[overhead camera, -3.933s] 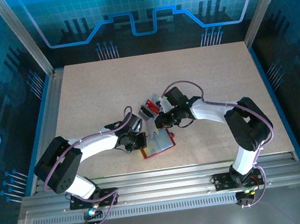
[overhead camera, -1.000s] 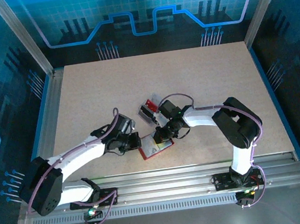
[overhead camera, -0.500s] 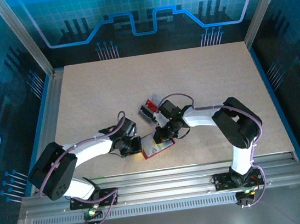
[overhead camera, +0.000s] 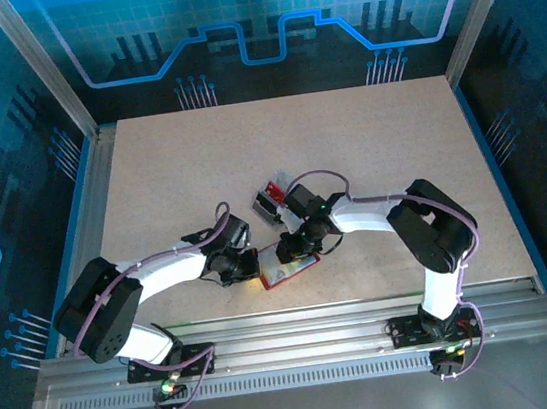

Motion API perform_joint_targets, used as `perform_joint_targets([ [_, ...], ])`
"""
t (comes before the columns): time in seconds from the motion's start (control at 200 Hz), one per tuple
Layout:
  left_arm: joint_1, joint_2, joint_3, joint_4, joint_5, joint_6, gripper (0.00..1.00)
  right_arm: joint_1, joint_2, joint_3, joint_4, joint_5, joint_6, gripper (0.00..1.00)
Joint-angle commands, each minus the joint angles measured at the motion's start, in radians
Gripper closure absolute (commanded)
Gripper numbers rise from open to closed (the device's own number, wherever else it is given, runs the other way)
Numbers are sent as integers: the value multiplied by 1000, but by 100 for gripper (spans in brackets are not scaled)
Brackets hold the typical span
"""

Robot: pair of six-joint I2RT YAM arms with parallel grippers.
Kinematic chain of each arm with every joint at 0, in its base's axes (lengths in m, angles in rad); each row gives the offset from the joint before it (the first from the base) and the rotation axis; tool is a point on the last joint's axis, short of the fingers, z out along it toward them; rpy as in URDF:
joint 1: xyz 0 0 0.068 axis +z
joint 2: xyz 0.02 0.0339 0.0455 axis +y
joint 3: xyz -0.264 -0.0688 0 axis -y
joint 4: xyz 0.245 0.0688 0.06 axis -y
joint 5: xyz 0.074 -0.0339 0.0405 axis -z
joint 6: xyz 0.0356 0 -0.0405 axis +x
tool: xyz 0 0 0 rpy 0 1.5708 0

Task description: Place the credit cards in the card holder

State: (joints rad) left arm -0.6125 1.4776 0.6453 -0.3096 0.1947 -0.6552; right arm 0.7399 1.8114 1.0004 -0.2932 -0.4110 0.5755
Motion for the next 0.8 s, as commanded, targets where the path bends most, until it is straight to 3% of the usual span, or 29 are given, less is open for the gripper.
perform_joint_targets([
  [0.0,-26,58,-29,43,-29,-8,100,9,-57,30,-104,83,-26,74],
  [0.245,-26,64,-26,48,-34,-11,100,12,-120,100,-274,271,-114,69],
  [0.42,-25,66,-24,52,-33,-15,100,14,-32,218,-360,395,-194,78],
  [0.79,-26,49,-26,43,-38,-13,100,75,102,272,-381,508,-233,73],
])
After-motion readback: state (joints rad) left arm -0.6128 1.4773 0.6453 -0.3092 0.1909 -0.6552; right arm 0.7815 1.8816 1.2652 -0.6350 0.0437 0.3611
